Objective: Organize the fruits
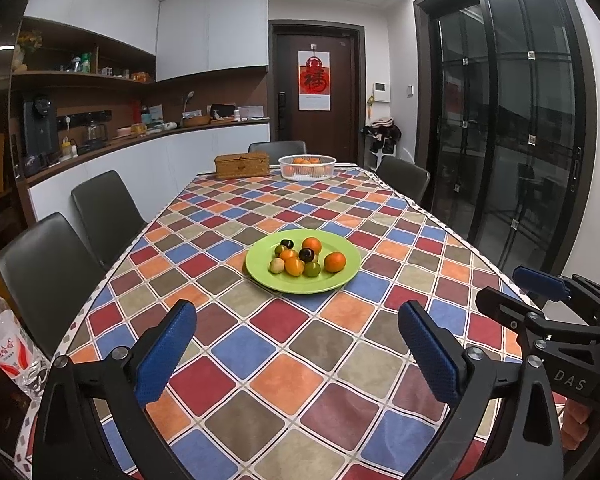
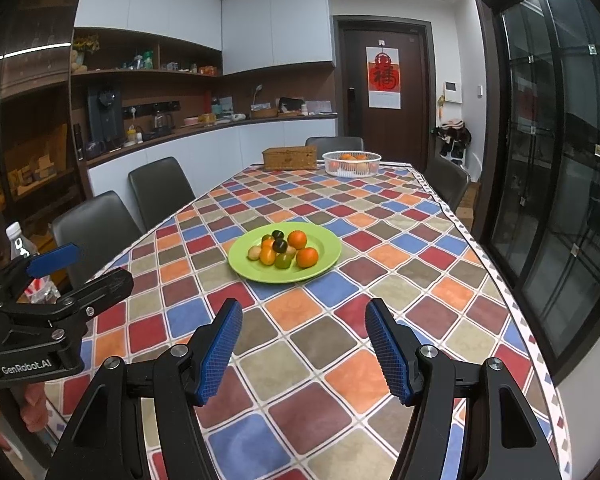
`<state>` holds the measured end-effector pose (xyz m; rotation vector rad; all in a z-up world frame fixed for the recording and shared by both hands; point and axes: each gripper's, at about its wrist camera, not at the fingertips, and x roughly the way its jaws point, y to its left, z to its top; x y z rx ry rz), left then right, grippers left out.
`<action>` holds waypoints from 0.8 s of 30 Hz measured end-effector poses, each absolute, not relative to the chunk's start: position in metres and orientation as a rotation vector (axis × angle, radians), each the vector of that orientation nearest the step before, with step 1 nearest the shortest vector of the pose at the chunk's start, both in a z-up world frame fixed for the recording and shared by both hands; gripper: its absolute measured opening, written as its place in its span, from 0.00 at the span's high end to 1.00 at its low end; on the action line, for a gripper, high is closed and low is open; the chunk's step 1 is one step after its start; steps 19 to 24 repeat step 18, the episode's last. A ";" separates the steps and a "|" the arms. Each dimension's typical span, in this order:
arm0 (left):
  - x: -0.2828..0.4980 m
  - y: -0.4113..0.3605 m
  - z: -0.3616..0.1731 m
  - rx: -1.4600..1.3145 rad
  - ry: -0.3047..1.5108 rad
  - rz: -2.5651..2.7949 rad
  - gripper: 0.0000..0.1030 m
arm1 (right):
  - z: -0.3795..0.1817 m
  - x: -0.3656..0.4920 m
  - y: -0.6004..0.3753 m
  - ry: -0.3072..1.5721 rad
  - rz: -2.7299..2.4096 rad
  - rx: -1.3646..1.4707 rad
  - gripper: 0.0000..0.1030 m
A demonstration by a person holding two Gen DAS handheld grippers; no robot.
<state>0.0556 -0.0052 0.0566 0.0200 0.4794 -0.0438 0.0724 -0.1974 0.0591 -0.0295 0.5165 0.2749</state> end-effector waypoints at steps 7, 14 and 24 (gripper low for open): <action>0.055 -0.005 0.057 0.017 0.477 -0.037 0.00 | 0.058 0.072 -0.197 0.516 0.275 -0.030 0.37; 0.051 -0.007 0.056 0.017 0.471 -0.032 0.00 | 0.059 0.071 -0.199 0.515 0.275 -0.028 0.37; 0.051 -0.006 0.057 0.016 0.474 -0.031 0.00 | 0.059 0.072 -0.200 0.516 0.273 -0.029 0.37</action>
